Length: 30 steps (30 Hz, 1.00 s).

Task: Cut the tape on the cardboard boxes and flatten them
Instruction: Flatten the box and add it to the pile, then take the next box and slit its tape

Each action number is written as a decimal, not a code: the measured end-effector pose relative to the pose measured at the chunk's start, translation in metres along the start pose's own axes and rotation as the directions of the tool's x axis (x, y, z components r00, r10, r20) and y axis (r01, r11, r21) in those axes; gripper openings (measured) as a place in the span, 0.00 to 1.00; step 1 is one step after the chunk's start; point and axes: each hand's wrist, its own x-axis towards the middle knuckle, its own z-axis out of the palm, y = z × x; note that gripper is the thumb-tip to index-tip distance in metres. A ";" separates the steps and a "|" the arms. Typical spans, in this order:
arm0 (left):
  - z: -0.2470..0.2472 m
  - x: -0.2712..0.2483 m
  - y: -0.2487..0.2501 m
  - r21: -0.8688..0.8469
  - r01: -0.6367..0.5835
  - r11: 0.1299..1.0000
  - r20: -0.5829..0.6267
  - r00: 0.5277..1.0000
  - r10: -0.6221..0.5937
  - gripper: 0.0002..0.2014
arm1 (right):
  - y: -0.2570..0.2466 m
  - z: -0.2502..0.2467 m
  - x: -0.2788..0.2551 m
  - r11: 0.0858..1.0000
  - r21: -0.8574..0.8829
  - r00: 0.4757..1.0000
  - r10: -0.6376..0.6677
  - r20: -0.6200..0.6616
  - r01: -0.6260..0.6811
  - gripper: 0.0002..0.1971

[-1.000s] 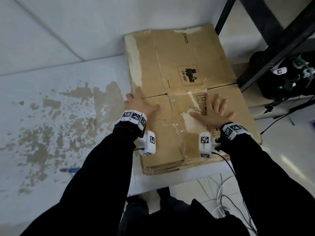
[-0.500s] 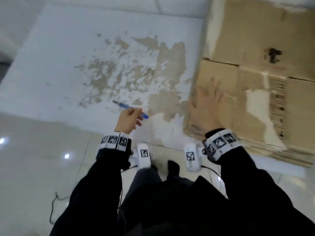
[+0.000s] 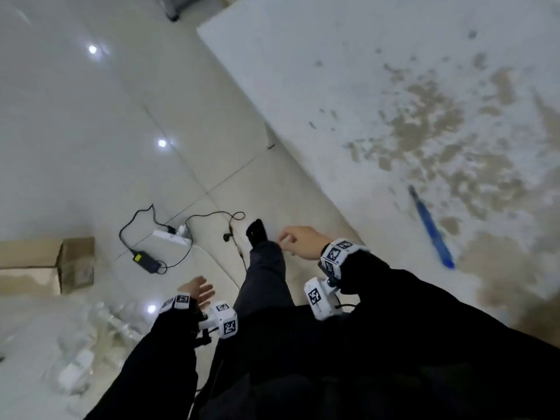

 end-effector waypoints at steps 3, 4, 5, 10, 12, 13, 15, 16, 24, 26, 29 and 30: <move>-0.037 0.014 0.037 -0.039 0.116 0.992 0.013 0.993 -0.116 0.20 | -0.018 -0.012 0.057 0.983 -0.062 0.985 0.172 -0.018 -0.173 0.15; -0.047 0.017 0.054 -0.051 0.129 0.990 0.021 0.992 -0.128 0.19 | -0.022 -0.017 0.074 0.974 -0.069 0.976 0.215 -0.026 -0.216 0.15; -0.057 0.022 0.074 -0.047 0.110 0.993 0.014 0.994 -0.109 0.18 | -0.029 -0.023 0.090 0.965 -0.050 0.966 0.256 -0.030 -0.258 0.13; -0.080 0.050 0.191 0.170 -0.174 0.970 -0.048 0.982 0.185 0.15 | -0.050 -0.059 0.162 0.909 0.096 0.901 0.416 -0.121 -0.407 0.10; -0.077 0.056 0.232 0.207 -0.288 0.935 -0.029 0.953 0.300 0.15 | -0.061 -0.074 0.187 0.885 0.189 0.878 0.455 -0.148 -0.426 0.12; -0.075 0.062 0.254 0.229 -0.322 0.919 -0.004 0.944 0.331 0.14 | -0.075 -0.084 0.200 0.867 0.242 0.870 0.474 -0.135 -0.435 0.10; -0.070 0.066 0.296 0.296 -0.354 0.887 0.062 0.934 0.352 0.13 | -0.108 -0.104 0.222 0.827 0.352 0.866 0.493 -0.080 -0.439 0.03; -0.068 0.068 0.316 0.313 -0.359 0.879 0.087 0.933 0.350 0.12 | -0.124 -0.114 0.237 0.813 0.392 0.870 0.490 -0.061 -0.431 0.04; -0.112 0.090 0.469 0.331 -0.271 0.904 0.019 0.959 0.281 0.09 | -0.288 -0.205 0.362 0.713 0.628 0.926 0.376 0.034 -0.312 0.09; -0.131 0.097 0.510 0.343 -0.236 0.909 -0.013 0.967 0.256 0.08 | -0.337 -0.228 0.382 0.679 0.692 0.946 0.324 0.017 -0.245 0.07; -0.149 0.106 0.569 0.363 -0.227 0.904 -0.066 0.961 0.268 0.06 | -0.394 -0.260 0.405 0.682 0.722 0.981 0.193 -0.027 -0.115 0.06; -0.153 0.110 0.590 0.369 -0.226 0.901 -0.066 0.961 0.268 0.05 | -0.406 -0.268 0.413 0.677 0.730 0.988 0.154 -0.016 -0.093 0.07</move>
